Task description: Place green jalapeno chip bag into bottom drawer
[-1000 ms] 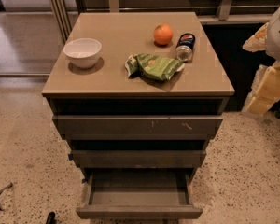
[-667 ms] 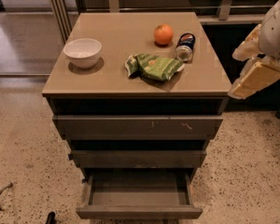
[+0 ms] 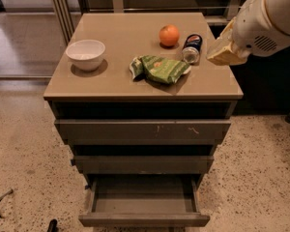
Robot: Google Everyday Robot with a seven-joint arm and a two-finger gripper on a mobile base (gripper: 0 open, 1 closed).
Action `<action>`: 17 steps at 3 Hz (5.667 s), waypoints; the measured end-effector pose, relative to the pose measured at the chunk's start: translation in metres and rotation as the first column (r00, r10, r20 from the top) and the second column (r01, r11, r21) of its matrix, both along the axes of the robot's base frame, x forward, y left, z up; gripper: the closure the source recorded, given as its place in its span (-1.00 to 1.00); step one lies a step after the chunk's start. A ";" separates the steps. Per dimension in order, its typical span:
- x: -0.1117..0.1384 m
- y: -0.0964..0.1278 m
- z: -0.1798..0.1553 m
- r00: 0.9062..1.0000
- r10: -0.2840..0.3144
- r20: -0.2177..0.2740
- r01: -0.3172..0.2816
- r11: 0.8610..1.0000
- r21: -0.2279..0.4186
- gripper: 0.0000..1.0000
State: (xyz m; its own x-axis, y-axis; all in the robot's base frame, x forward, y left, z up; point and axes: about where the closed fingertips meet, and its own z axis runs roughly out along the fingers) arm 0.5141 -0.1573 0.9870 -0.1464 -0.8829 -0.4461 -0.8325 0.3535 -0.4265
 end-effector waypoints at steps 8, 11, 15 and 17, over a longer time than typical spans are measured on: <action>0.090 0.079 -0.093 0.998 0.059 0.037 -0.061 0.996 0.065 -0.76; 0.102 0.075 -0.129 0.999 0.025 -0.021 -0.024 0.998 0.055 -0.28; 0.106 0.069 -0.142 0.999 0.010 -0.038 -0.009 0.999 0.036 0.92; 0.091 0.072 -0.134 0.998 0.036 -0.043 -0.034 0.998 0.043 1.00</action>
Offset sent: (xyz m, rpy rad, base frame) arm 0.0304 0.0306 -0.0318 0.1013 -0.0935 0.0100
